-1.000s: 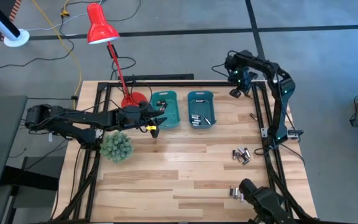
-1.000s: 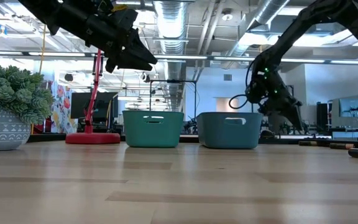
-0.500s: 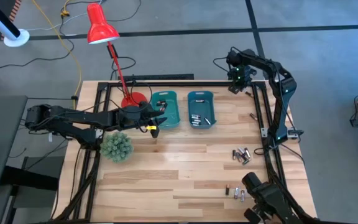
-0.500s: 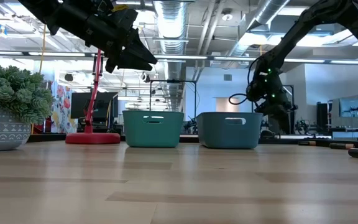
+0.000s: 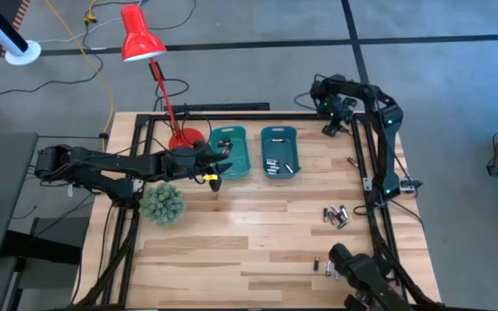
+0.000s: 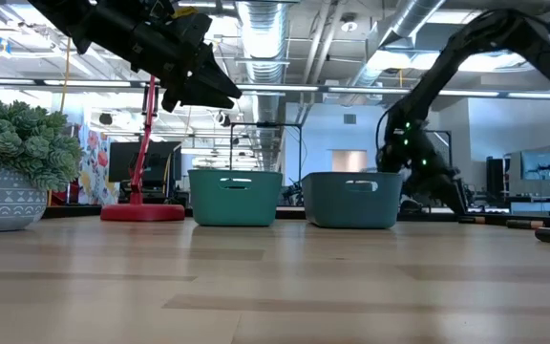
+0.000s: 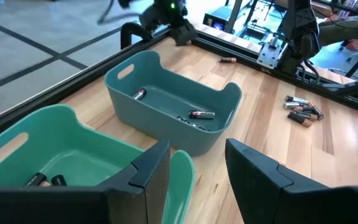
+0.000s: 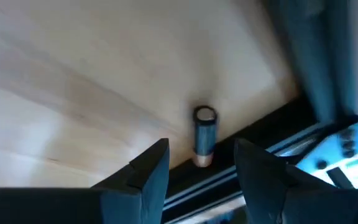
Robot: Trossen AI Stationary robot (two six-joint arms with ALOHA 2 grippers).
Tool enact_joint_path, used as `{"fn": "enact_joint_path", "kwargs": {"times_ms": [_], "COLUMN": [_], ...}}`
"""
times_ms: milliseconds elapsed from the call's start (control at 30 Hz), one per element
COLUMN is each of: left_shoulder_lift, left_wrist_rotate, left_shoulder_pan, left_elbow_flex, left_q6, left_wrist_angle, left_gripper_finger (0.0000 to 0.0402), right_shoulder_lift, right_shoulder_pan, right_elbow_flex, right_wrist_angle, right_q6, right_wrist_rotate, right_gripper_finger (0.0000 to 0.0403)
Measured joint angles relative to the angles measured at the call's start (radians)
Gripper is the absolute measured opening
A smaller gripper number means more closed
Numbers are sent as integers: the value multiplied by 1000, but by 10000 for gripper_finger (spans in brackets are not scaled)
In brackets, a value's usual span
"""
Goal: Sort batteries
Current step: Put the black battery into the green bin
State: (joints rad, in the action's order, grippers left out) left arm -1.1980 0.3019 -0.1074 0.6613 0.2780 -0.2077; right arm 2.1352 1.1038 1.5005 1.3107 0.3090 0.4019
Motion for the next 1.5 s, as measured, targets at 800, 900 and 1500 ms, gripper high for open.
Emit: {"fn": "enact_joint_path", "kwargs": {"times_ms": [800,900,1500], "left_shoulder_lift": [0,0,0], "left_wrist_rotate": [0,0,0], "left_shoulder_pan": [0,0,0], "left_elbow_flex": [0,0,0], "left_q6": [39,38,30], "left_wrist_angle": [1,1,0], "left_gripper_finger": [151,151,151], "right_shoulder_lift": [176,167,-172], "right_shoulder_pan": [-8,-15,-38], "right_elbow_flex": [31,30,29], "right_wrist_angle": [179,178,134], "right_q6": [-59,-73,-122], "right_wrist_rotate": [-76,-78,-152], "right_gripper_finger": [18,18,16]}}
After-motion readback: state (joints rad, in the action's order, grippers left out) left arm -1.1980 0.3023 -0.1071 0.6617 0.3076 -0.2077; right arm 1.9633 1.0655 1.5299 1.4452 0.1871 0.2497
